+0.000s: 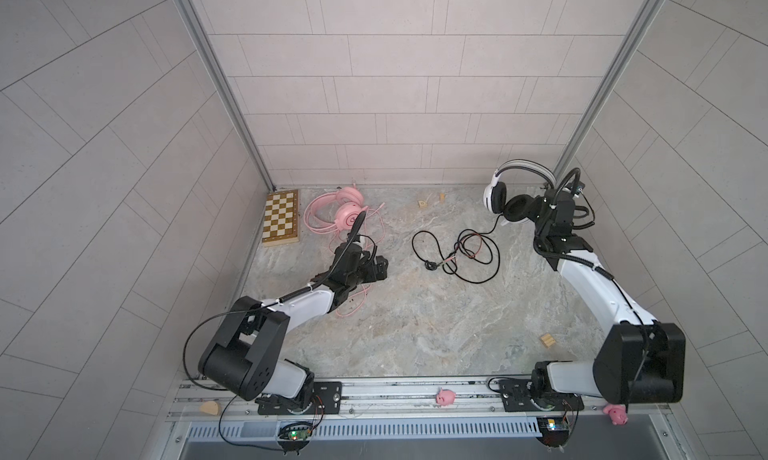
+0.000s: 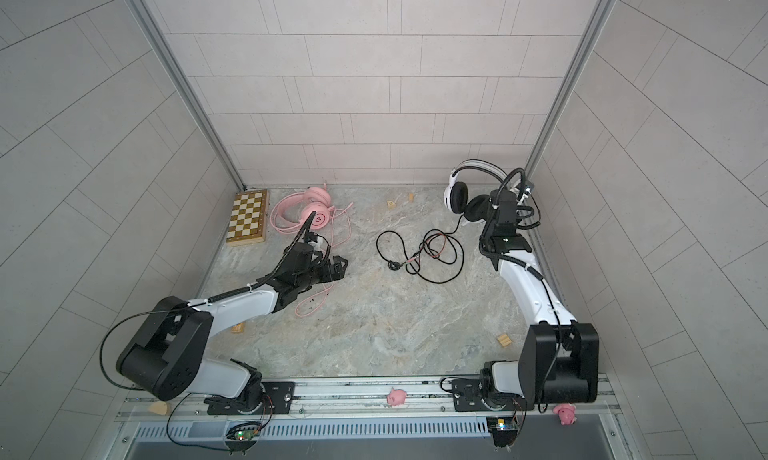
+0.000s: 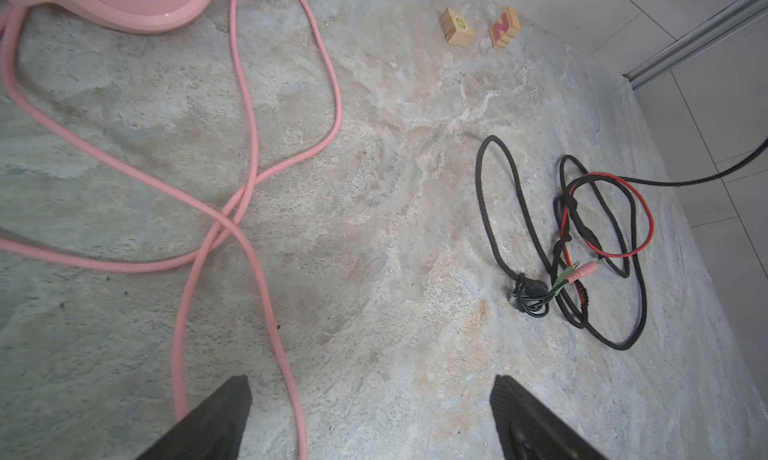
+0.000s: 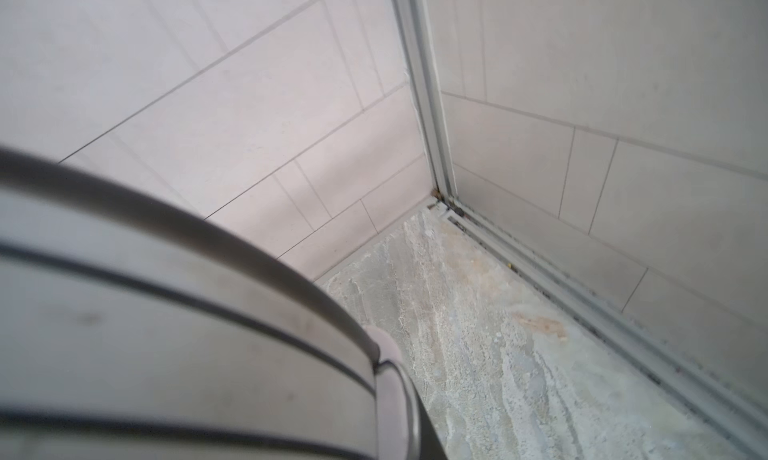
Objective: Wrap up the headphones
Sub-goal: 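Lift the white headset with the right gripper and carry it toward the left gripper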
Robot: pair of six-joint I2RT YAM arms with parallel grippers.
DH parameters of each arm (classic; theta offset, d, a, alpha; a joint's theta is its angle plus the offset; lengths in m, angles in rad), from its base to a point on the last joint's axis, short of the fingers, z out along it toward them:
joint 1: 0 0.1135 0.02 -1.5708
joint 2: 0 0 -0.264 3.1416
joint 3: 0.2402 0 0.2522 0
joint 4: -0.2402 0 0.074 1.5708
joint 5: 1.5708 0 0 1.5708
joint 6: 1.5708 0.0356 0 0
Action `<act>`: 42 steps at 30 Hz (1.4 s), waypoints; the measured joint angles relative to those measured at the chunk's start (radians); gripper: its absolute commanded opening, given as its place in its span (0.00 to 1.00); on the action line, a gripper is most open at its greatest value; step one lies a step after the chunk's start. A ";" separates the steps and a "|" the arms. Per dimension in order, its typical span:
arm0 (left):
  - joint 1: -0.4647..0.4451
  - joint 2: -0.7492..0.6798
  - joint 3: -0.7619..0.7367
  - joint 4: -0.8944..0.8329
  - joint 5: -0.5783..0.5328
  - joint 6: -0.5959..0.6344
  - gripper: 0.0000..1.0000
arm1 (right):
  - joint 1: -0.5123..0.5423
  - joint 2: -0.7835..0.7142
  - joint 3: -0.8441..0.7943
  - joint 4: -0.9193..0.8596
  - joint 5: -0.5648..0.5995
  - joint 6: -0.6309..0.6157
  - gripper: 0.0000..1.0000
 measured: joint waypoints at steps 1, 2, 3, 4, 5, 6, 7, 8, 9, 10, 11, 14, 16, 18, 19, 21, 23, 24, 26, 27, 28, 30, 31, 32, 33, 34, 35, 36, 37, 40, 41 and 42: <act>0.000 -0.014 0.000 -0.005 0.002 0.000 0.96 | 0.026 -0.040 -0.034 0.013 0.004 -0.056 0.03; 0.000 -0.031 0.000 -0.009 0.003 0.000 0.96 | 0.055 -0.076 -0.065 0.019 0.007 -0.107 0.03; 0.000 -0.047 0.000 -0.012 0.004 0.000 0.96 | 0.080 -0.105 -0.089 0.022 0.007 -0.148 0.03; -0.001 -0.068 0.000 -0.013 0.004 0.000 0.96 | 0.109 -0.138 -0.114 0.021 -0.001 -0.193 0.03; -0.002 -0.085 0.000 -0.012 0.004 0.001 0.96 | 0.132 -0.166 -0.134 0.018 -0.016 -0.228 0.03; -0.003 -0.100 0.000 -0.010 0.004 0.002 0.96 | 0.148 -0.184 -0.146 0.011 -0.032 -0.250 0.02; -0.004 -0.112 -0.002 -0.005 0.005 0.004 0.96 | 0.169 -0.207 -0.159 0.000 -0.053 -0.271 0.02; -0.005 -0.121 -0.003 0.003 0.008 0.005 0.96 | 0.188 -0.231 -0.171 -0.015 -0.075 -0.286 0.02; -0.005 -0.124 -0.005 0.008 0.012 0.008 0.96 | 0.205 -0.248 -0.177 -0.029 -0.086 -0.296 0.01; -0.006 -0.124 -0.008 0.015 0.020 0.009 0.96 | 0.225 -0.264 -0.183 -0.049 -0.093 -0.304 0.01; -0.007 -0.124 -0.011 0.018 0.027 0.010 0.96 | 0.243 -0.275 -0.188 -0.063 -0.095 -0.310 0.01; -0.022 -0.124 -0.025 0.033 0.052 0.013 0.95 | 0.309 -0.283 -0.208 -0.091 -0.090 -0.326 0.00; -0.050 -0.129 -0.034 0.046 0.061 0.024 0.95 | 0.342 -0.240 -0.188 -0.144 -0.098 -0.333 0.00; -0.084 -0.146 -0.045 0.054 0.058 0.041 0.95 | 0.361 -0.149 -0.099 -0.251 -0.100 -0.347 0.00; -0.100 -0.160 -0.052 0.060 0.054 0.051 0.95 | 0.377 -0.087 -0.028 -0.319 -0.088 -0.361 0.00; -0.124 -0.193 -0.068 0.073 0.035 0.074 0.95 | 0.417 0.002 0.092 -0.422 -0.048 -0.390 0.00; -0.141 -0.232 -0.095 0.098 0.017 0.096 0.95 | 0.474 0.073 0.207 -0.513 -0.004 -0.415 0.00; -0.142 -0.255 -0.111 0.109 0.003 0.106 0.95 | 0.502 0.102 0.259 -0.553 0.014 -0.423 0.00; -0.142 -0.294 -0.140 0.121 -0.026 0.122 0.95 | 0.549 0.146 0.343 -0.626 0.035 -0.430 0.00; -0.142 -0.312 -0.152 0.127 -0.043 0.129 0.95 | 0.568 0.167 0.380 -0.662 0.041 -0.429 0.00; -0.142 -0.330 -0.162 0.131 -0.055 0.133 0.95 | 0.584 0.190 0.415 -0.693 0.049 -0.426 0.00; -0.145 -0.365 -0.180 0.138 -0.089 0.141 0.95 | 0.603 0.231 0.460 -0.741 0.063 -0.416 0.00; -0.148 -0.385 -0.189 0.140 -0.103 0.144 0.94 | 0.612 0.252 0.476 -0.762 0.070 -0.410 0.00; -0.150 -0.403 -0.197 0.145 -0.117 0.148 0.94 | 0.621 0.272 0.487 -0.778 0.077 -0.404 0.00; -0.152 -0.424 -0.207 0.149 -0.134 0.150 0.94 | 0.628 0.293 0.496 -0.793 0.084 -0.397 0.00; -0.154 -0.443 -0.217 0.155 -0.151 0.151 0.93 | 0.638 0.316 0.505 -0.809 0.090 -0.389 0.00; -0.155 -0.458 -0.226 0.161 -0.167 0.151 0.90 | 0.646 0.332 0.511 -0.818 0.097 -0.384 0.00; -0.155 -0.472 -0.236 0.169 -0.181 0.154 0.87 | 0.658 0.352 0.518 -0.828 0.104 -0.379 0.00; -0.156 -0.480 -0.244 0.176 -0.192 0.159 0.86 | 0.673 0.370 0.526 -0.837 0.110 -0.372 0.00; -0.159 -0.475 -0.246 0.179 -0.215 0.170 0.85 | 0.715 0.418 0.559 -0.858 0.124 -0.354 0.00; -0.160 -0.472 -0.246 0.179 -0.219 0.172 0.85 | 0.727 0.438 0.577 -0.864 0.127 -0.349 0.00; -0.161 -0.463 -0.246 0.180 -0.220 0.174 0.85 | 0.739 0.461 0.599 -0.870 0.129 -0.344 0.00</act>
